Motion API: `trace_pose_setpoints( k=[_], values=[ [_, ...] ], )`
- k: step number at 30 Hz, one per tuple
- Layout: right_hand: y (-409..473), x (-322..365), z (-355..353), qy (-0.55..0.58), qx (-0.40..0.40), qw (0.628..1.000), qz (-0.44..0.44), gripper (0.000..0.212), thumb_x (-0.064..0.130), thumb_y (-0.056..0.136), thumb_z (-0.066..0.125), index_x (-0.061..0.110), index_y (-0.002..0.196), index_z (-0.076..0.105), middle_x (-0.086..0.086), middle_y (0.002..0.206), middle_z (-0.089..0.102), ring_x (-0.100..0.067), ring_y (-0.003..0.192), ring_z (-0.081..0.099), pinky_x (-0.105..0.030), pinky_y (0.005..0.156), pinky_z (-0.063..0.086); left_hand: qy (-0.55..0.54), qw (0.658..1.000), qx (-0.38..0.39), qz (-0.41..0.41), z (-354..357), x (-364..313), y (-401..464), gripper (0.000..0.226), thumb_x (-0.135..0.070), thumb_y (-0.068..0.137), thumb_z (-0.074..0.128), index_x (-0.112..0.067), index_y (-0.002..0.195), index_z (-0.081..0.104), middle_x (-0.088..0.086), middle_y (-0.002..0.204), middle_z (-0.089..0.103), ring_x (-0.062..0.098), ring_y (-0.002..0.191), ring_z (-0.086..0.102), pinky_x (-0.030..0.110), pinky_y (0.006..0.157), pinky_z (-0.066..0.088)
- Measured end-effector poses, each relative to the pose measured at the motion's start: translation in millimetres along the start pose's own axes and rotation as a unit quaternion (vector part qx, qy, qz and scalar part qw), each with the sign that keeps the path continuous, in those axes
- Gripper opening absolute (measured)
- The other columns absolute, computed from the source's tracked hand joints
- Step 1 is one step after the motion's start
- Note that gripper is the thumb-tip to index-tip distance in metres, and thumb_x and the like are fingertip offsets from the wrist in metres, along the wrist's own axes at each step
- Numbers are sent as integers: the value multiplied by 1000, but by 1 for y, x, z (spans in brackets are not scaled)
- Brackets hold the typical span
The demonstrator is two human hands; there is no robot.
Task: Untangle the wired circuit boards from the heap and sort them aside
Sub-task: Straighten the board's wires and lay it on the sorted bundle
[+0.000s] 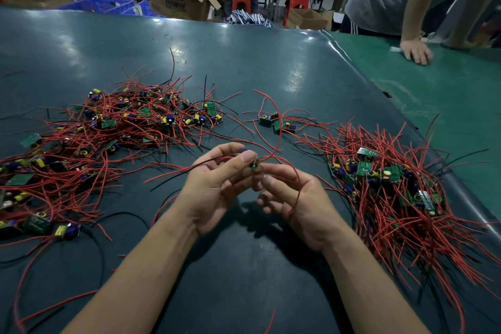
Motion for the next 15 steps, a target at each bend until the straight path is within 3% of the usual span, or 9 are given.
trace_pose_setpoints(
  k=[7,12,15],
  values=[
    [-1,13,-6,-11,-64,994,-87,27,26,63,78,18,88,79,-5,71,69,-13,52,59,-19,49,49,147,988,-21,48,-4,7,3,29,-24,48,86,-19,72,71,5,77,72,16,68,68,25,63,57],
    [-2,11,-8,-19,-110,990,-90,17,27,68,76,14,80,77,-5,68,66,-13,50,56,-20,45,45,168,985,-18,27,-2,14,3,38,-21,56,82,-10,90,69,3,77,72,14,63,67,23,60,55],
    [-1,10,-10,36,-120,990,-62,14,27,72,72,17,81,76,1,62,59,-9,47,50,-18,40,37,157,987,-24,23,-1,14,2,31,-18,59,80,-7,86,69,4,74,71,15,62,66,23,61,55]
  ],
)
Point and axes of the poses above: each hand's wrist, its own y-axis towards the middle knuckle, its own z-axis out of the palm, x = y × z, the point moved 5 cm from there along y, towards the middle knuckle
